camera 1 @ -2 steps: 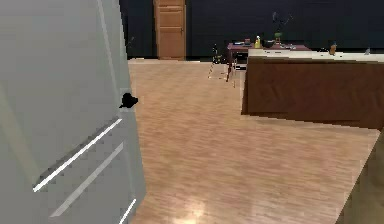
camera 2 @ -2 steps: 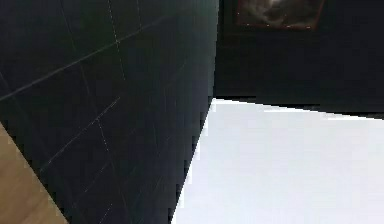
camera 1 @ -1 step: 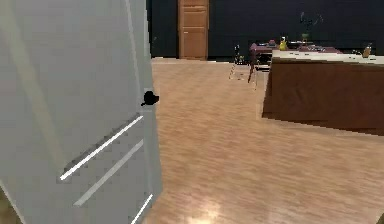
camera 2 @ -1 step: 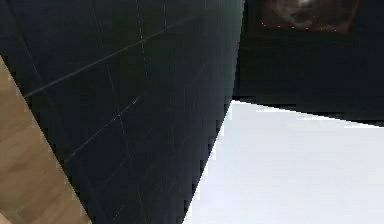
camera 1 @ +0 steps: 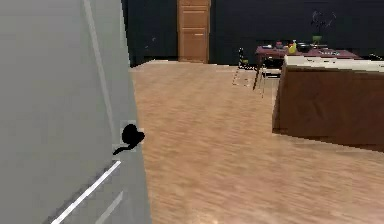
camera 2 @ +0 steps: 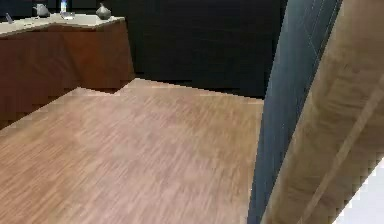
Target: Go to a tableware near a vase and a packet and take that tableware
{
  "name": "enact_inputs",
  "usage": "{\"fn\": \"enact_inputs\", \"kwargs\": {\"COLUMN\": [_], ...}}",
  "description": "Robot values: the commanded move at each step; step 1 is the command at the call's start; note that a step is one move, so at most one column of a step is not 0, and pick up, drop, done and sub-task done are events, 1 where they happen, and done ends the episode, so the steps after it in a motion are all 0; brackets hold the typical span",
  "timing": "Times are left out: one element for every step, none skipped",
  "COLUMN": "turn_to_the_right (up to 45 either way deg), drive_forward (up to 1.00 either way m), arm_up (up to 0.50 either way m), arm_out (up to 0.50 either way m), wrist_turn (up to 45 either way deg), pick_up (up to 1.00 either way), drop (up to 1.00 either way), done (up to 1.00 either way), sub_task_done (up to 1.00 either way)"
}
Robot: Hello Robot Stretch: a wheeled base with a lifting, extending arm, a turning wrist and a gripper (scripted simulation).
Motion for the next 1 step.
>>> {"fn": "enact_inputs", "kwargs": {"turn_to_the_right": [45.0], "drive_forward": [0.00], "arm_up": [0.00], "arm_out": [0.00], "wrist_turn": [0.0], "pick_up": [0.00], "drop": [0.00], "done": [0.00], "sub_task_done": [0.00]}}
